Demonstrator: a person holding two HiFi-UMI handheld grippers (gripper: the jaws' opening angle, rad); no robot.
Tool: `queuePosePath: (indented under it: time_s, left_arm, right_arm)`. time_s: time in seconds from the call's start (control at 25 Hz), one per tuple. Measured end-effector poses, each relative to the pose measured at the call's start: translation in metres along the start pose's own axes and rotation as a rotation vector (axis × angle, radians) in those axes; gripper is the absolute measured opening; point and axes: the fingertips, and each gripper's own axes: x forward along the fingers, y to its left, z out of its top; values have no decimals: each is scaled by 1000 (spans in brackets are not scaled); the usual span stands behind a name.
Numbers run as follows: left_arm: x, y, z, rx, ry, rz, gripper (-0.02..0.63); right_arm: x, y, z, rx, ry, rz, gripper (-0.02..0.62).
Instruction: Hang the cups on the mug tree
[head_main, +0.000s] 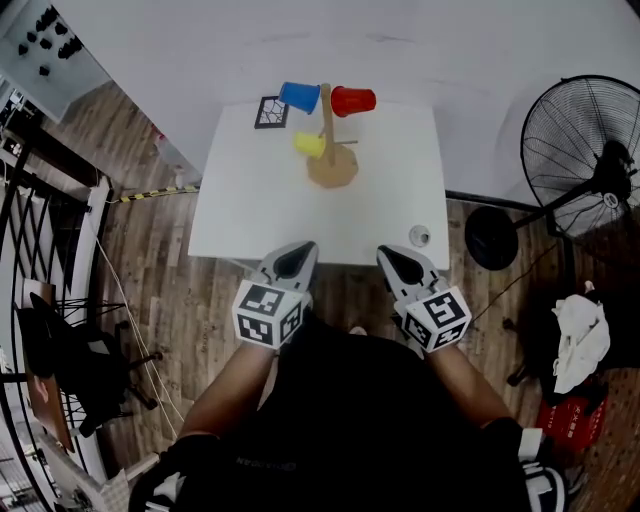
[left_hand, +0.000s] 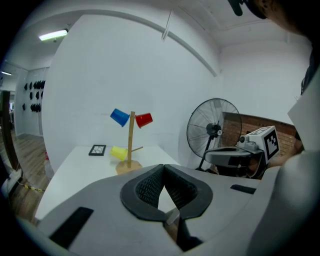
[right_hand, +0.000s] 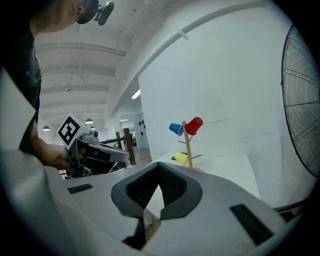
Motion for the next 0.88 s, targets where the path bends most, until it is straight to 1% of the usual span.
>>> queuePosePath:
  time_s: [0.44, 0.88]
  left_arm:
    - [-1, 1, 2, 7, 0, 11, 17]
    - [-1, 4, 3, 11, 1, 7, 16]
  right_arm:
    - [0, 1, -3, 11, 1, 1, 6]
    - [2, 1, -1, 4, 1, -7, 6]
